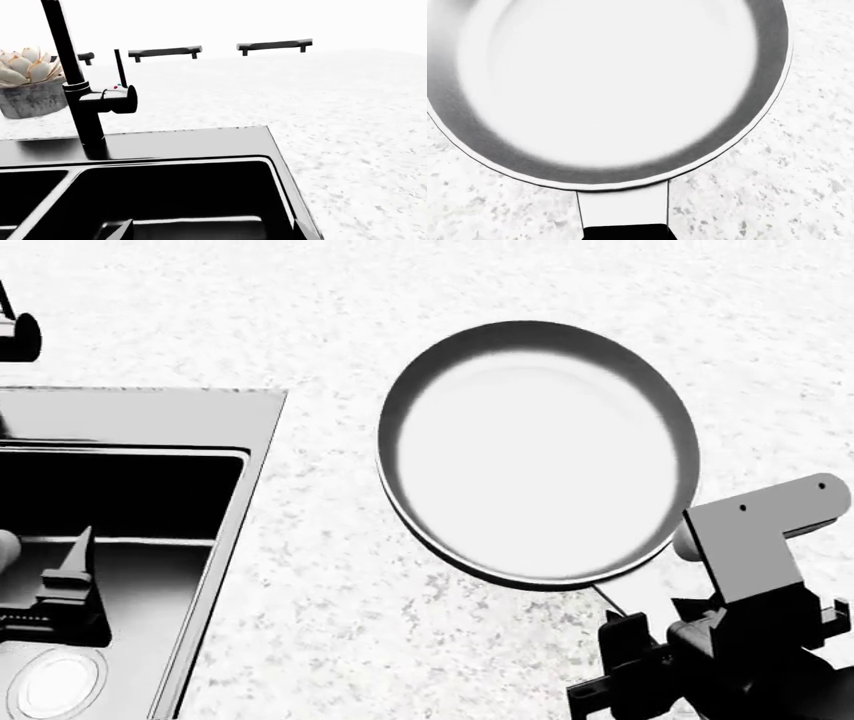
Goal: Pick the pan and sponge and place them into the sink. Then turn on the water.
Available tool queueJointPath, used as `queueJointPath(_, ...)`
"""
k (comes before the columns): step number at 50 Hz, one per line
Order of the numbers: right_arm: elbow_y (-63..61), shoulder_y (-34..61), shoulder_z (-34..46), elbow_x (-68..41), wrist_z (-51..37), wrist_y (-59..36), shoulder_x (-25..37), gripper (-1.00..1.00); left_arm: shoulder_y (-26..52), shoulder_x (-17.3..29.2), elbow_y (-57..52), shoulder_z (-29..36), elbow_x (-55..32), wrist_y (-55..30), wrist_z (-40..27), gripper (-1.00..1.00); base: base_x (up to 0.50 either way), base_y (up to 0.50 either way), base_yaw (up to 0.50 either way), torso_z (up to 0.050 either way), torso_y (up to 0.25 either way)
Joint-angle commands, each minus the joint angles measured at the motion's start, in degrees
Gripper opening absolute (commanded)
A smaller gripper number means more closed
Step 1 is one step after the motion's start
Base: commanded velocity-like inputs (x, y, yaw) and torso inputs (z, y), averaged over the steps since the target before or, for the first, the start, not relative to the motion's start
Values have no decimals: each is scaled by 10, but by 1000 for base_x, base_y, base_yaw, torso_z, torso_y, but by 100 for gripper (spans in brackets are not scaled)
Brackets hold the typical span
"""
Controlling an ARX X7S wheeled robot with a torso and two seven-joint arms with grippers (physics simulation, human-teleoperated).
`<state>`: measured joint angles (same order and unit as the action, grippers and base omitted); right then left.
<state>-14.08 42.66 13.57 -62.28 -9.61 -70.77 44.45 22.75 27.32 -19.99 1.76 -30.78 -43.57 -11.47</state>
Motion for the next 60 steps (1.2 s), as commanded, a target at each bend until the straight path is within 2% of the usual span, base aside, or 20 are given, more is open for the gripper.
queueJointPath(1, -14, 7, -9, 5, 15, 5, 2, -100, -1, 3, 0, -4, -3, 0, -1, 100, 62, 430, 0, 0, 0)
queueJointPath(26, -22, -1, 1, -7, 20, 3, 7, -100, -8, 5, 3, 0, 0, 7, -3, 100, 85, 500, 0, 0, 2)
queueJointPath(60, -12, -22, 5, -18, 19, 11, 4, -100, -12, 10, 0, -2, -6, 8, -4, 100, 0, 500, 0, 1, 2)
